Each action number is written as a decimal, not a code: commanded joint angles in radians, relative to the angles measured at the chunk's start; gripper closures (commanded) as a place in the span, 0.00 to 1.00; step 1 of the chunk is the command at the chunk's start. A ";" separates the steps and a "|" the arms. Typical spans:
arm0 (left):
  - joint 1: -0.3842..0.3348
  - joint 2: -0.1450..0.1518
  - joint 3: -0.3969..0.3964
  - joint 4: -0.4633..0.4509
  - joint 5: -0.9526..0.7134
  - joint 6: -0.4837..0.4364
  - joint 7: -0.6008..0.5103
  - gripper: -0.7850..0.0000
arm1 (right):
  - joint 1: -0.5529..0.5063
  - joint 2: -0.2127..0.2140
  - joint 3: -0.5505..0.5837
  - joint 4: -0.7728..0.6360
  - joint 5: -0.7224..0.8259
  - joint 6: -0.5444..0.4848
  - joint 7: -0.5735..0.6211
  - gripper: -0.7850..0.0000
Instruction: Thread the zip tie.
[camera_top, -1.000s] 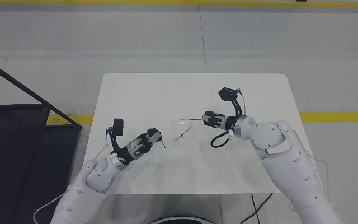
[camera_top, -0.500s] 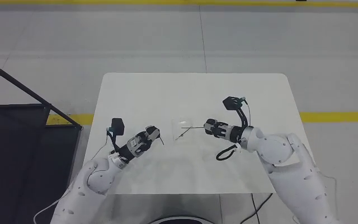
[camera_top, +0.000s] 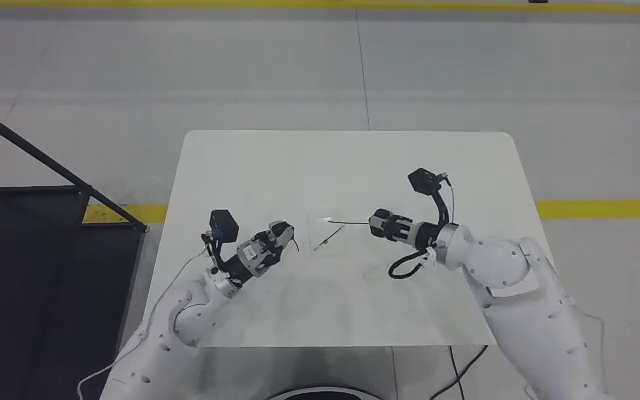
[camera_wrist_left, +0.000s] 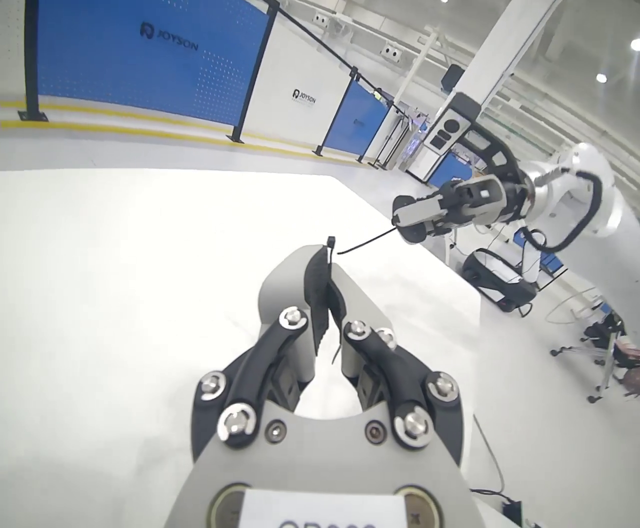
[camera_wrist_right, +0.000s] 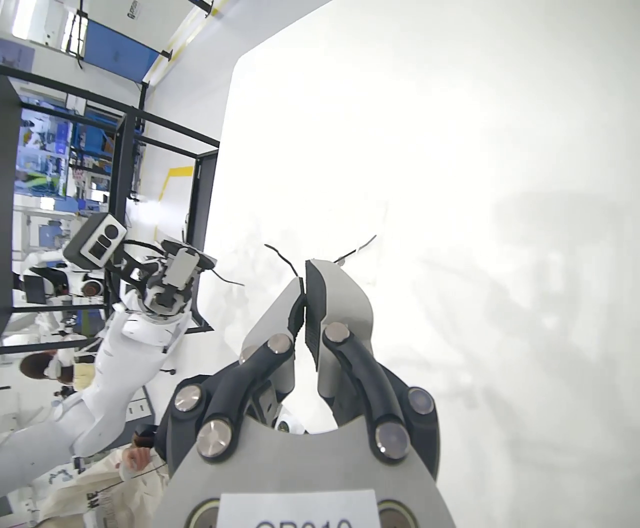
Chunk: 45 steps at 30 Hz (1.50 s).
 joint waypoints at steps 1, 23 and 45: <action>-0.014 -0.006 0.023 0.032 0.069 0.005 0.083 1.00 | -0.007 0.002 0.015 0.000 0.040 0.005 0.015 1.00; -0.052 -0.031 0.100 0.080 0.195 0.054 0.238 1.00 | -0.054 0.008 0.050 -0.043 0.179 -0.064 0.041 1.00; -0.052 -0.031 0.100 0.080 0.195 0.054 0.238 1.00 | 0.006 -0.018 -0.081 -0.031 0.188 0.085 -0.072 1.00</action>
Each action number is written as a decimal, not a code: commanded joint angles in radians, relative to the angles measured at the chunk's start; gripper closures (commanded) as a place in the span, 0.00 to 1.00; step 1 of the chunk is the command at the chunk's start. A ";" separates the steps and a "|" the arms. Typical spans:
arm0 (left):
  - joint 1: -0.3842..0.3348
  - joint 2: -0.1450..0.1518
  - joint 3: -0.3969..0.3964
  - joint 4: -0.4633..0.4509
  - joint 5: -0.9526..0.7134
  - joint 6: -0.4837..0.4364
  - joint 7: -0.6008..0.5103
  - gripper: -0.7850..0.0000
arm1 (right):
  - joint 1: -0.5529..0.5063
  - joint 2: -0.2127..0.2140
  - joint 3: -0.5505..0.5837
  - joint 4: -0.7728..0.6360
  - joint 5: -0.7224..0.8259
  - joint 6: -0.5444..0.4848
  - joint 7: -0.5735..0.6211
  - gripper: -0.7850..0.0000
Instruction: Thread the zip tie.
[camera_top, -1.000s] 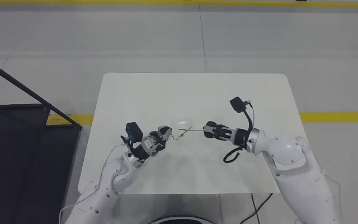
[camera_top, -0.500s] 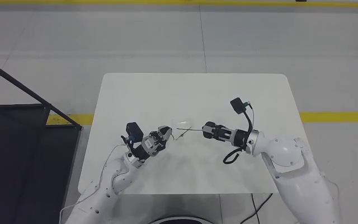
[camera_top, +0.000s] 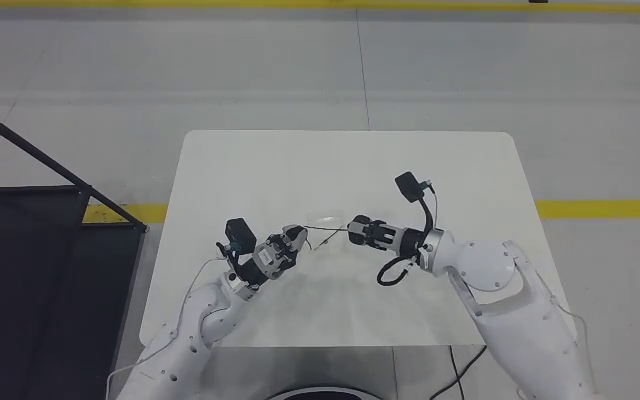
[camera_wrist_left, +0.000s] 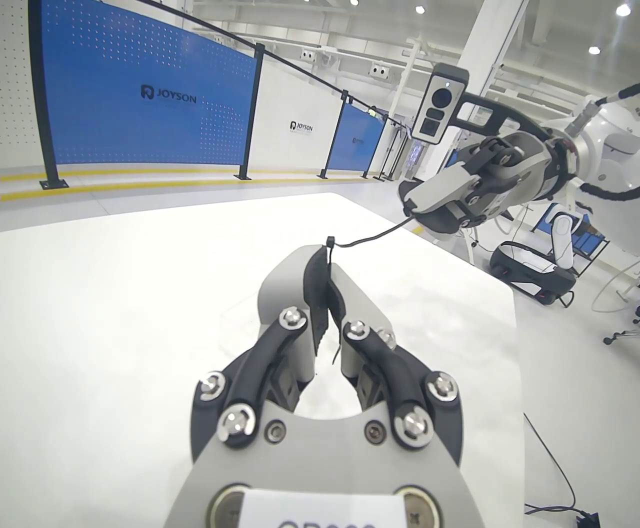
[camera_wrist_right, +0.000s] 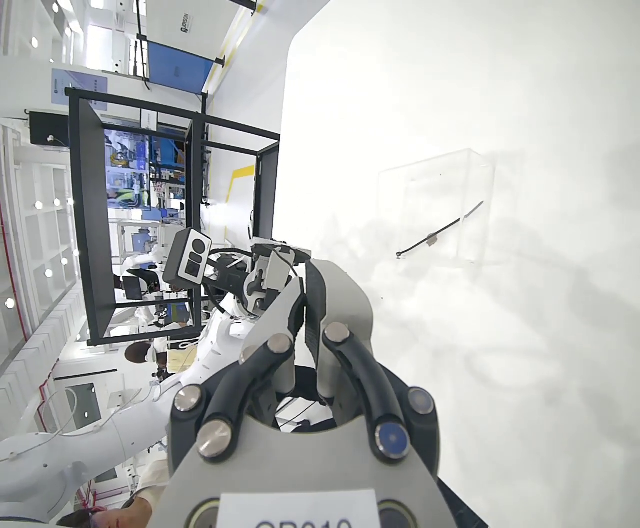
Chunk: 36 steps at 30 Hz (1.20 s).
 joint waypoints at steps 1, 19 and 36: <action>0.000 0.000 0.000 0.000 0.000 0.000 0.000 1.00 | 0.005 -0.001 -0.005 0.003 0.001 0.005 -0.002 1.00; 0.000 0.000 0.000 0.000 0.000 0.000 0.000 1.00 | -0.009 0.003 0.010 -0.008 0.007 -0.019 0.011 1.00; 0.000 0.000 0.000 0.000 0.000 0.000 0.000 1.00 | 0.002 0.001 -0.001 0.001 0.023 -0.014 0.008 1.00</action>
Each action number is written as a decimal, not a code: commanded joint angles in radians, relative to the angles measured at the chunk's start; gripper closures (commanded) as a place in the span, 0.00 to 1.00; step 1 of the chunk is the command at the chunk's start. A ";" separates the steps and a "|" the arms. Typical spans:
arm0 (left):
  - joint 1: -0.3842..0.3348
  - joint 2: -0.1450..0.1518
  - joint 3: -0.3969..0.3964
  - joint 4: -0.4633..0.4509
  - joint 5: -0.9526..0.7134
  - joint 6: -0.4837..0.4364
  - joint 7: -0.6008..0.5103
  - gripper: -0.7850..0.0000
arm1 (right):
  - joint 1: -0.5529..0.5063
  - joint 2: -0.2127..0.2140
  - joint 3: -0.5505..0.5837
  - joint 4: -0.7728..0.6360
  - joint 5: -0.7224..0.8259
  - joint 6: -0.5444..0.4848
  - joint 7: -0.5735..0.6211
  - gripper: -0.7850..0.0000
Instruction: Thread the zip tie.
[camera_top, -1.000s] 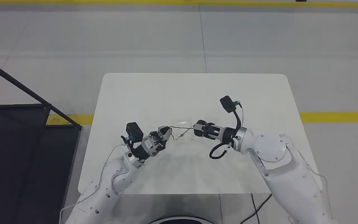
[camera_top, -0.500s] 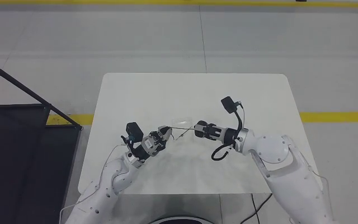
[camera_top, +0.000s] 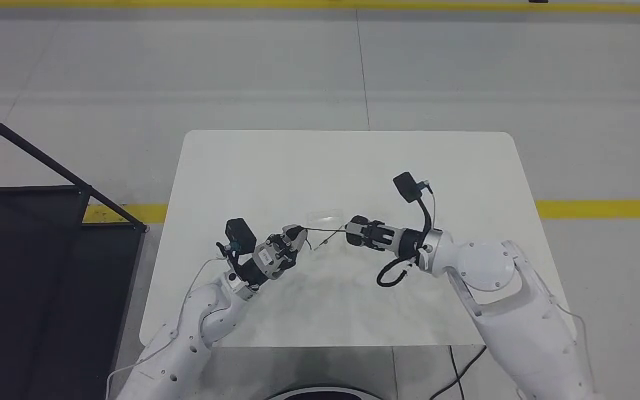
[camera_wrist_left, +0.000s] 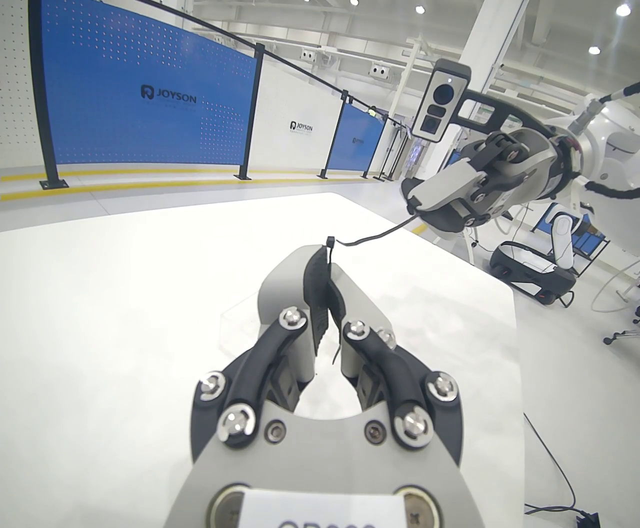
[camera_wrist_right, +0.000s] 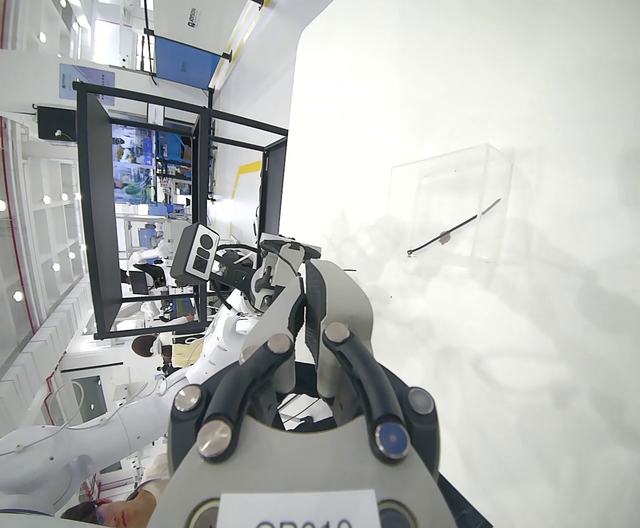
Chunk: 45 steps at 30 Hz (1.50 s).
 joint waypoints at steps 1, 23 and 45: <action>0.000 0.000 0.000 0.000 0.000 0.000 0.000 1.00 | 0.003 -0.001 -0.002 0.003 0.002 0.005 0.000 1.00; 0.000 0.000 0.000 0.000 0.000 0.000 0.000 1.00 | 0.018 -0.002 -0.016 0.004 -0.004 0.048 0.004 1.00; 0.000 0.000 0.000 0.000 0.000 0.000 0.000 1.00 | 0.013 -0.001 -0.013 0.001 0.005 0.046 0.000 1.00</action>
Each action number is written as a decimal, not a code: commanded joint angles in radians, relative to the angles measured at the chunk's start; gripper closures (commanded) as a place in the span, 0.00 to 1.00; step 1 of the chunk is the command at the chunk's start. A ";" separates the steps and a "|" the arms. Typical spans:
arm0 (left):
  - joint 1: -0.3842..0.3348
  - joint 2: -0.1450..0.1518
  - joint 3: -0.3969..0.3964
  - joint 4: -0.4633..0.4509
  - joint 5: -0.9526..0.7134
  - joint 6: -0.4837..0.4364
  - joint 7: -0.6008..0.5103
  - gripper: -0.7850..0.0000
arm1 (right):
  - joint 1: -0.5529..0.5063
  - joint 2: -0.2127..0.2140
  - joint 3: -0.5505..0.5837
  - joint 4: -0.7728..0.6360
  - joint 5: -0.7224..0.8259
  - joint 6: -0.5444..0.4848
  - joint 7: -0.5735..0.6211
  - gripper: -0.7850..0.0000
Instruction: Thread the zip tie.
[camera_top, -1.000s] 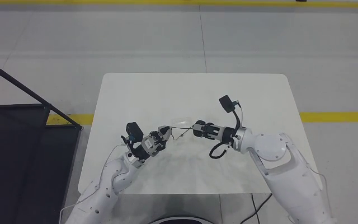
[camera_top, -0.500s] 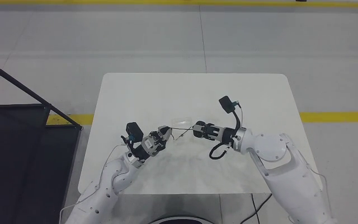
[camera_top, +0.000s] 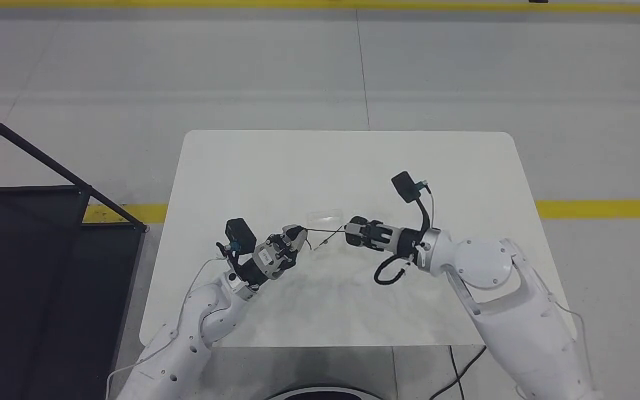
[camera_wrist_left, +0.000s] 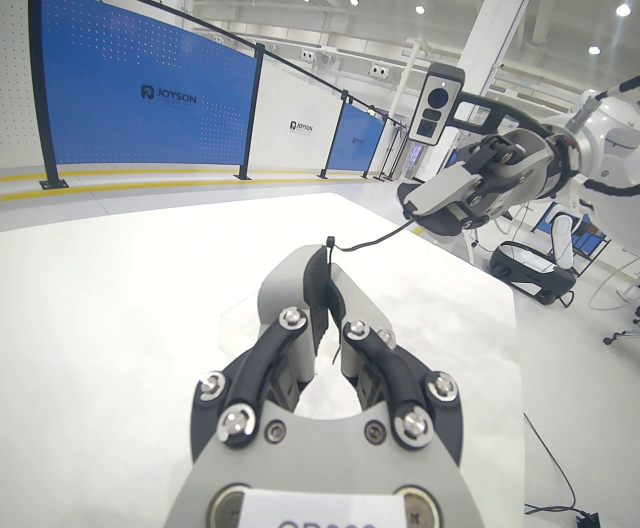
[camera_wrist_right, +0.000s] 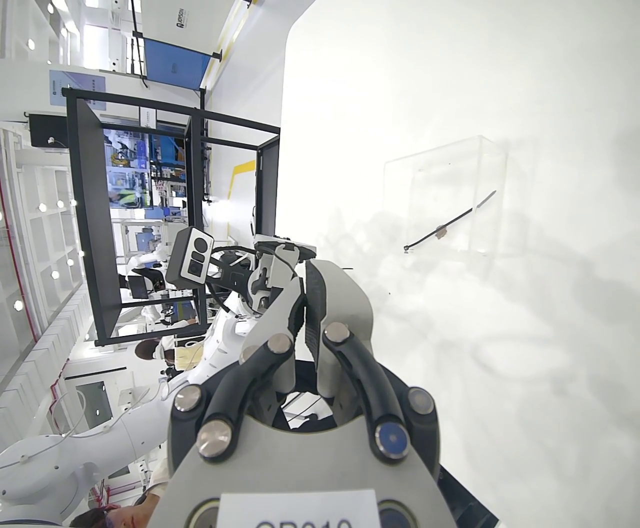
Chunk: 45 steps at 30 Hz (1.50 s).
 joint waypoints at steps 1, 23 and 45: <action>0.000 0.000 0.000 0.000 0.000 0.000 0.000 1.00 | 0.001 0.000 -0.001 0.002 0.001 0.002 -0.001 1.00; 0.017 -0.003 -0.010 -0.028 -0.011 0.041 -0.014 1.00 | 0.003 -0.002 -0.002 0.001 0.018 0.022 -0.018 1.00; 0.028 -0.010 -0.006 -0.040 0.064 0.112 0.008 1.00 | -0.038 0.003 0.011 -0.045 -0.008 0.025 -0.043 1.00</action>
